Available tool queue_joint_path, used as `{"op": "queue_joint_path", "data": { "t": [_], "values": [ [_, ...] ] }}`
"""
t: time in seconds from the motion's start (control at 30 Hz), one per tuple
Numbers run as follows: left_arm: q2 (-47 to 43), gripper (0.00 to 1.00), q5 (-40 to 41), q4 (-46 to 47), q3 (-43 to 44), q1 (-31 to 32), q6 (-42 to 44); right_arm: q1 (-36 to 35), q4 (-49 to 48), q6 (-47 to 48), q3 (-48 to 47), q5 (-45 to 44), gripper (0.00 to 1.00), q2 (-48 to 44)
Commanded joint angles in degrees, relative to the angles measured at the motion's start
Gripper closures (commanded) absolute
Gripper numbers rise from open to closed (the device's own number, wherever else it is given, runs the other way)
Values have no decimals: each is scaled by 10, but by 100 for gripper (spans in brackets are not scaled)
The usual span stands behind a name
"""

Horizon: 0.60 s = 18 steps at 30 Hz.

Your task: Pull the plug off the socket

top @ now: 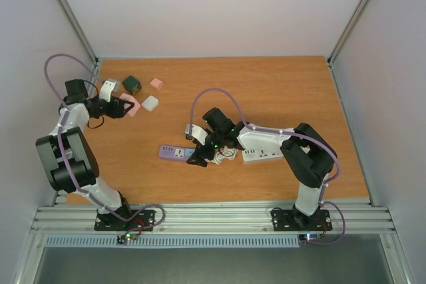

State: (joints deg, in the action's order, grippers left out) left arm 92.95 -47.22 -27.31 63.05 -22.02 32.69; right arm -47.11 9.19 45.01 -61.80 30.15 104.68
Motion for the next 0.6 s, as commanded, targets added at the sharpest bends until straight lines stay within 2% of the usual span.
{"op": "queue_joint_path", "data": {
  "t": [0.0, 0.2, 0.57],
  "values": [
    [28, 65, -24, 41, 36, -25, -36, 0, 8, -13, -17, -6, 1, -26],
    [8, 65, 110, 187, -8, -27, -24, 1, 10, -15, -17, -9, 1, -34],
    [25, 61, 278, 335, -48, -14, 141, 1, 10, -18, -18, -20, 1, -33]
  ]
}}
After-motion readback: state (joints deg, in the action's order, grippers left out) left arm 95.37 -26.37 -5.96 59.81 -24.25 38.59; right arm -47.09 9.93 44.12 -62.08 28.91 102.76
